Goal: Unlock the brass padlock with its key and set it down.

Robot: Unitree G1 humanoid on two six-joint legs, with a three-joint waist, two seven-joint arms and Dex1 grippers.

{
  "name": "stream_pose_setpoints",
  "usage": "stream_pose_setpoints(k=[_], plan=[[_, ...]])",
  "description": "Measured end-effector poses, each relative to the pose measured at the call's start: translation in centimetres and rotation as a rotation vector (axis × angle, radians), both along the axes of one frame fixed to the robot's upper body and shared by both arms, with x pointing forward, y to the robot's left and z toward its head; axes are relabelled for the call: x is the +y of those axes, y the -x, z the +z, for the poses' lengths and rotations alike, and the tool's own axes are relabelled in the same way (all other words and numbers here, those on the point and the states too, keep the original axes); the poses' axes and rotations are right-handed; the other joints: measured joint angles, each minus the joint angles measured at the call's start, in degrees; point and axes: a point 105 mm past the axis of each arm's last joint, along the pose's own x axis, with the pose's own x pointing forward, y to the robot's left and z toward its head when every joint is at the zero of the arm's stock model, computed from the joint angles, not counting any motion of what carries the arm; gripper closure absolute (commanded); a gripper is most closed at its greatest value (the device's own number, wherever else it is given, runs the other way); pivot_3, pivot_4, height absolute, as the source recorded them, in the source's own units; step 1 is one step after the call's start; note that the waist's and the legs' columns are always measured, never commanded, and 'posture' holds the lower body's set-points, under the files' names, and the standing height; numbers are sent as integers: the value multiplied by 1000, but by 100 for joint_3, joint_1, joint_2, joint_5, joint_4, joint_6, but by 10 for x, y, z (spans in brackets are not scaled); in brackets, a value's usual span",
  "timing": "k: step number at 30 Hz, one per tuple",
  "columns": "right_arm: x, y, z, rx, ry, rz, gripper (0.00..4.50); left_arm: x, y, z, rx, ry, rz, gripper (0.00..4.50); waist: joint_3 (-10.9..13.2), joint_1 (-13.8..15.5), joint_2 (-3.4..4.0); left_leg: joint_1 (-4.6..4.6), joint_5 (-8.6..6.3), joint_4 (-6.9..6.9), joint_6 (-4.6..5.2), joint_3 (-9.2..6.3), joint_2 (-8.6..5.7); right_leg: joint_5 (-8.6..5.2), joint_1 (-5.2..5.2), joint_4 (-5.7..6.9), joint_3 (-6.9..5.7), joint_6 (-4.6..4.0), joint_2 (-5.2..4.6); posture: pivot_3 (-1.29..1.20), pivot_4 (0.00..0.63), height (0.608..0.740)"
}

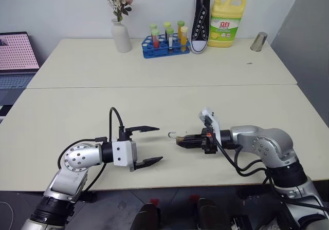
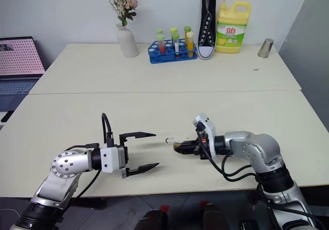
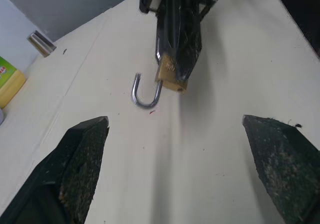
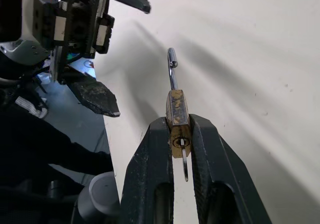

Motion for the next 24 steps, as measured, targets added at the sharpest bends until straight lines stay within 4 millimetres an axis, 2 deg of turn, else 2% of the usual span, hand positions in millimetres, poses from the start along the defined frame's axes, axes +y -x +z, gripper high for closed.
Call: stream_pose_setpoints(k=[5,6,11,16,17,20,24], plan=[[10,-17,-5,57,15,-19,4378,0,0,-2,68,16,24,0,3,13,5,0,0,1,0,0,-2,0,0,2,-3,0,1,0,150,740],[9,-21,-8,60,31,-31,3642,1,0,-3,78,17,30,0,3,12,5,0,0,1,0,0,-2,0,0,2,-4,0,1,0,150,740],[-4,-40,-20,22,107,-109,1970,7,-10,-5,186,73,123,0,5,16,7,-2,0,0,0,-1,-5,0,-1,2,-3,0,0,0,150,740],[-24,-49,-13,-145,186,-142,130,15,-16,-12,316,103,213,0,8,17,12,-3,0,0,0,-2,-5,0,-2,2,-5,0,0,0,150,740],[-30,-48,-12,-179,202,-143,9,16,-18,-13,330,102,226,0,8,19,12,-4,0,0,0,-2,-4,0,-2,2,-6,0,0,0,150,740],[-39,-42,-10,-232,220,-132,9,20,-21,-13,358,100,271,0,9,18,11,-4,0,0,0,-2,-3,0,-2,1,-5,0,0,0,150,740],[-54,-23,4,-373,238,-78,9,28,-25,-10,371,51,307,0,15,21,14,-8,-1,0,-1,-3,-2,-1,-4,-1,-6,1,0,0,150,740]])
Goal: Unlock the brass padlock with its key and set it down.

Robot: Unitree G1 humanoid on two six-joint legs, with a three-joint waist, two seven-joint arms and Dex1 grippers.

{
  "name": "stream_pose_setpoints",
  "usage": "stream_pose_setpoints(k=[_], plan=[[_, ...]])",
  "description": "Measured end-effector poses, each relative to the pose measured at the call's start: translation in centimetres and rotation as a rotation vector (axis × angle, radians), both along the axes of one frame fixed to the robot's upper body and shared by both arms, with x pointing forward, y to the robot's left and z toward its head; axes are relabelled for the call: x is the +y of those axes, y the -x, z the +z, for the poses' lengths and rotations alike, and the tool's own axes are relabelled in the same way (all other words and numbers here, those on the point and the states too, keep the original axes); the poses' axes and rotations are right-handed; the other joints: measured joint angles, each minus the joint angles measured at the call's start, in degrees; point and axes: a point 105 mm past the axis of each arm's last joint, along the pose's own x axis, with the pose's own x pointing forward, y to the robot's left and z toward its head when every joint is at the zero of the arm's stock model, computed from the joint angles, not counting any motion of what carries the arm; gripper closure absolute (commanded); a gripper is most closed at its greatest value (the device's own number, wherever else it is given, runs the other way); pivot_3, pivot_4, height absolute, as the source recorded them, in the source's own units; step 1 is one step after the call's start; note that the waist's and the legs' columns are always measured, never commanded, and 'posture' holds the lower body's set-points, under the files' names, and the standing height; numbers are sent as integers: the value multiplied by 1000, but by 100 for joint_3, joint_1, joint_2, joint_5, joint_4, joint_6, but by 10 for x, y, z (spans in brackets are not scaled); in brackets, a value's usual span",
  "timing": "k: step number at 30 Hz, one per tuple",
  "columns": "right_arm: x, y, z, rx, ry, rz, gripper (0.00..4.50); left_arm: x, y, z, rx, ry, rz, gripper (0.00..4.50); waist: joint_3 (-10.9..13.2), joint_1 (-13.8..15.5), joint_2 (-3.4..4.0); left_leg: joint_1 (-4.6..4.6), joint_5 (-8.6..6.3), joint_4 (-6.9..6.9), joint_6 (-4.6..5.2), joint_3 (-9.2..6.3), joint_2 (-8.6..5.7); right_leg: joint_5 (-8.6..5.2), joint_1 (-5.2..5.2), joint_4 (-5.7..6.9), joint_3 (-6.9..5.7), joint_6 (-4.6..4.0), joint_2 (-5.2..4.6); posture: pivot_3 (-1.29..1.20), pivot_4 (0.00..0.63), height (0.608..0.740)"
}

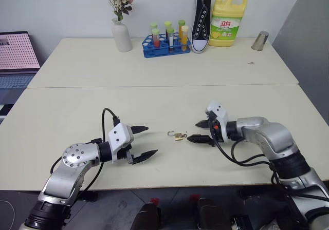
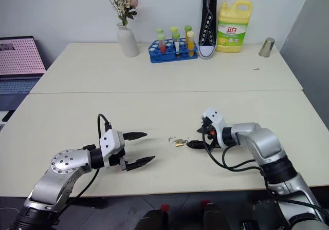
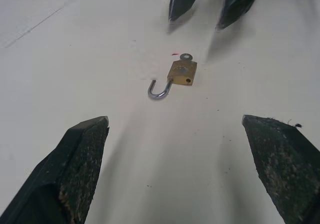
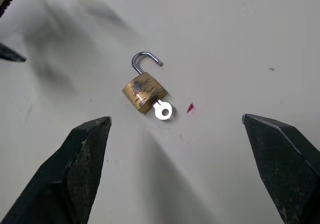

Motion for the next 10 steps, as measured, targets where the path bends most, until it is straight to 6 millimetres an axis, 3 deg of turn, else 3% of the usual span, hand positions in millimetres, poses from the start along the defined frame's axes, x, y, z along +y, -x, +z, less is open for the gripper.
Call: stream_pose_setpoints(k=[6,10], plan=[[-21,36,27,-146,20,103,9,12,-2,12,-24,-33,27,0,1,9,-1,0,-1,0,-1,2,3,0,5,-8,0,1,-1,0,150,740],[-22,42,29,-184,41,123,9,10,1,16,-22,-13,7,0,1,-6,-1,5,0,0,-1,10,7,0,6,-9,3,1,0,0,150,740]])
